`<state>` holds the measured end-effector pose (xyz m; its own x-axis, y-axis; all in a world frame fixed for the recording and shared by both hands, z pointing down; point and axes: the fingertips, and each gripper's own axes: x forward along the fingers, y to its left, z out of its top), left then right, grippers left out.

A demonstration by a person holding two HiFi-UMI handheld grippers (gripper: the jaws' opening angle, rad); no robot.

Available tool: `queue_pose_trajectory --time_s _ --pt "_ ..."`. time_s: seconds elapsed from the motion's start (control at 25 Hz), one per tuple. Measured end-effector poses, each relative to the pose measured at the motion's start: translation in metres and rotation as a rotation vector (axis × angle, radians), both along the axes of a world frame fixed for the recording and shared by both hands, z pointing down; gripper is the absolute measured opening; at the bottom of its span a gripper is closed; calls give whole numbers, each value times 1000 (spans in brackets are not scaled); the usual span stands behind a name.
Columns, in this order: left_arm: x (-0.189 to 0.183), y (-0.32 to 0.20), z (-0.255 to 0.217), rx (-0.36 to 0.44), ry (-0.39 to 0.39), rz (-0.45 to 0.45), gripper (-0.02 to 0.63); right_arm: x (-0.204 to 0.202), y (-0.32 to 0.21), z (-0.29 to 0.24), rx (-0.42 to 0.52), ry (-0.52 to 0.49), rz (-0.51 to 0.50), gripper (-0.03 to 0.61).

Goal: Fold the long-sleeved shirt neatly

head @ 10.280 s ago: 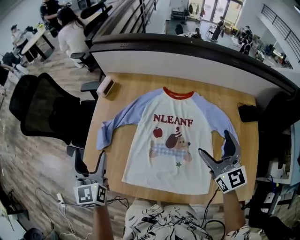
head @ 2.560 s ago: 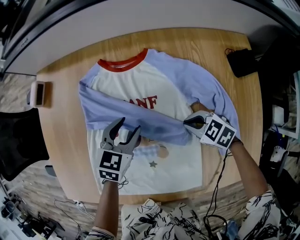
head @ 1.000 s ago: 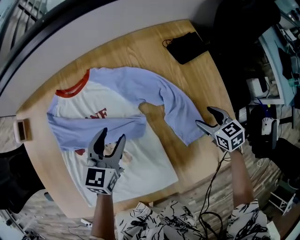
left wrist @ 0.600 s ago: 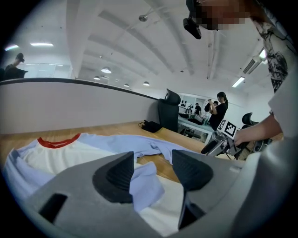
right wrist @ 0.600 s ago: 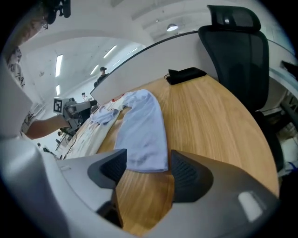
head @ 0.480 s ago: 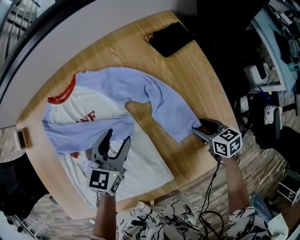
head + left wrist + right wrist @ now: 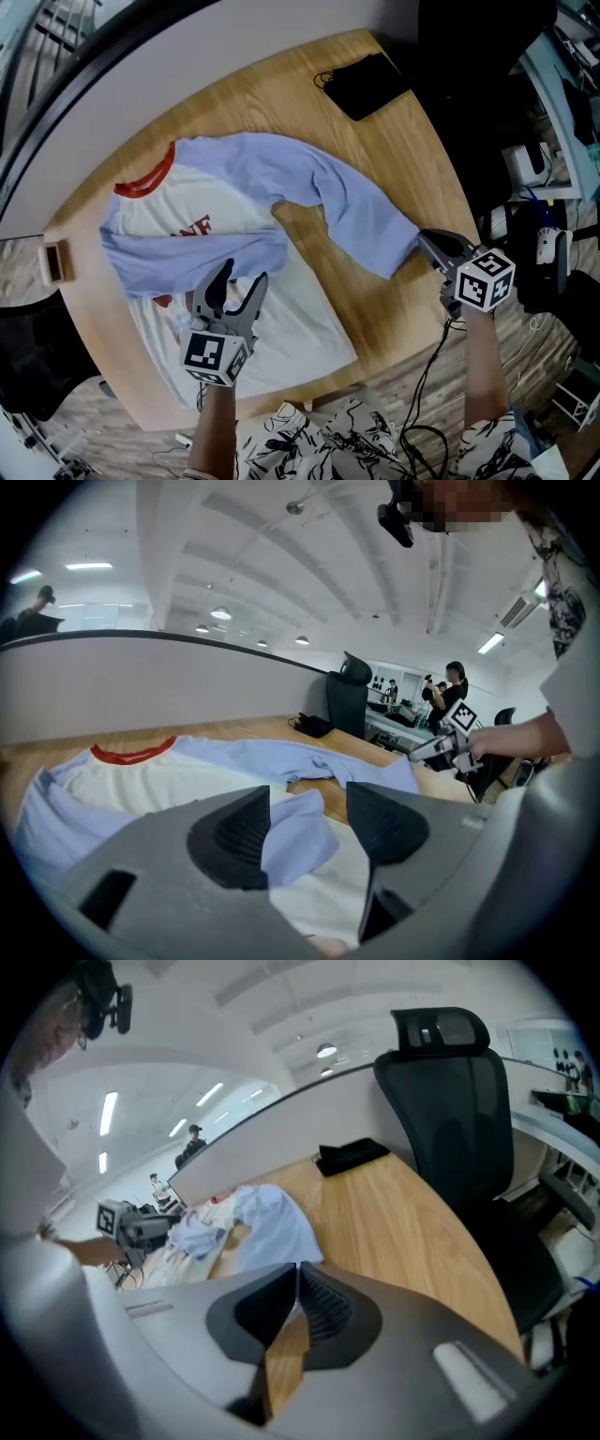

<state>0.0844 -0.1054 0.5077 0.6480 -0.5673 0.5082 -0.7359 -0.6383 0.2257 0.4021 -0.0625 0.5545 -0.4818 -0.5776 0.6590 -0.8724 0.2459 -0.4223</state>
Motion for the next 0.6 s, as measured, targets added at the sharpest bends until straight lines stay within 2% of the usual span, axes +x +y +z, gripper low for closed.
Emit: queue_pose_trajectory --time_s 0.12,0.28,0.6 --pt "-15 -3 -7 13 3 -33 265 -3 -43 -64 74 -86 -45 25" --pt "-33 -3 -15 26 8 -70 265 -18 -97 -150 162 -152 -110 25" --pt "-64 0 -21 37 14 -145 268 -108 -141 -251 241 -234 -277 25"
